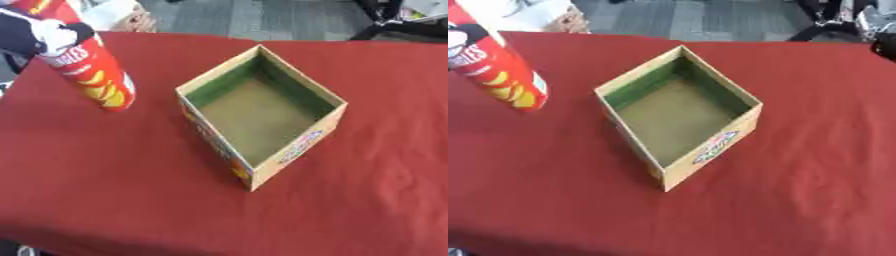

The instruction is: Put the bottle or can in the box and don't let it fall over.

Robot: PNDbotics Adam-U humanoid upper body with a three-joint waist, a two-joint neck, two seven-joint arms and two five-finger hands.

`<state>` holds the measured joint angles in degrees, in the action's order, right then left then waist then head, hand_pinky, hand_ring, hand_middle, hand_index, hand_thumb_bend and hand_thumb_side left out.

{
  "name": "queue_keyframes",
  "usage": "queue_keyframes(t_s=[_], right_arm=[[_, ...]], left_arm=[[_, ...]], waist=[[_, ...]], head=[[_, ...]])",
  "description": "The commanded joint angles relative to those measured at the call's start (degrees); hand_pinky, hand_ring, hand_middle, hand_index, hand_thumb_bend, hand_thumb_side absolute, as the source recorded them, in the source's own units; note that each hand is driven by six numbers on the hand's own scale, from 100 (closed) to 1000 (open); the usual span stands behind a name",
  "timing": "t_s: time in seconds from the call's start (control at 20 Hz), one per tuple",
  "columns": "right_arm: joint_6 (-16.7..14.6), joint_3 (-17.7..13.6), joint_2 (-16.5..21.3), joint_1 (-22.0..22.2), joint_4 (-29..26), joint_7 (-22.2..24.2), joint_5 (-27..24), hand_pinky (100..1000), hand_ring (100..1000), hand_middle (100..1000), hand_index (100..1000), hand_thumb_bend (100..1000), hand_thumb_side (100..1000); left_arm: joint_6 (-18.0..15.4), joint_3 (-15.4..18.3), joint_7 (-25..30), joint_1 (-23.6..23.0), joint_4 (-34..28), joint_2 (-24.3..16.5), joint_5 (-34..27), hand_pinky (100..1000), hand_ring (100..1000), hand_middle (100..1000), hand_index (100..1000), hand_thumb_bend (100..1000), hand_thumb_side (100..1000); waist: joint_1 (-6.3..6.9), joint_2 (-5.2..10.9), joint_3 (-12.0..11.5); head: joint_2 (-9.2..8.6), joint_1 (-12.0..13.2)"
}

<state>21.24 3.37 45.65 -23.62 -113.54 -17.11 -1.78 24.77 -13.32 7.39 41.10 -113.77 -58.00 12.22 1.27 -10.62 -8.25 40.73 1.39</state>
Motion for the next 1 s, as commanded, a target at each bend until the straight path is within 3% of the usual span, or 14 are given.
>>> queue_keyframes(t_s=[0.05,0.2,0.35,0.7,1.0], right_arm=[[0.1,-0.4,1.5,-0.5,-1.0,0.0,-0.4,688,846,807,828,268,321],[0.0,0.5,0.9,-2.0,-1.0,0.8,-0.5,688,847,807,828,268,319],[0.0,0.7,0.7,-2.6,-1.0,1.3,-0.4,689,847,808,829,268,318],[-0.1,0.5,0.7,-3.1,-1.0,1.2,-0.2,689,848,809,829,264,315],[-0.4,0.4,0.6,-3.8,-1.0,1.0,-0.3,688,848,809,829,261,315]], left_arm=[[0.1,0.5,0.5,1.5,-0.5,-0.7,-0.2,363,522,124,122,483,100],[-1.6,0.4,0.6,4.5,-0.8,2.2,-2.0,364,521,123,123,476,100],[-1.1,-0.6,1.7,8.5,-0.8,6.3,-3.2,365,520,123,123,467,100],[0.8,-4.2,4.7,18.2,4.5,16.0,-1.1,366,520,123,123,455,100],[-0.8,-5.8,4.7,22.7,11.4,22.4,2.2,368,521,123,123,449,100]], waist=[[0.01,1.46,-0.1],[0.56,2.11,1.8],[0.74,2.23,2.5],[0.96,2.03,2.9],[1.32,1.52,4.1]], head=[[0.24,-0.1],[0.54,1.6],[0.67,1.6],[0.59,-0.3],[0.53,-2.6]])
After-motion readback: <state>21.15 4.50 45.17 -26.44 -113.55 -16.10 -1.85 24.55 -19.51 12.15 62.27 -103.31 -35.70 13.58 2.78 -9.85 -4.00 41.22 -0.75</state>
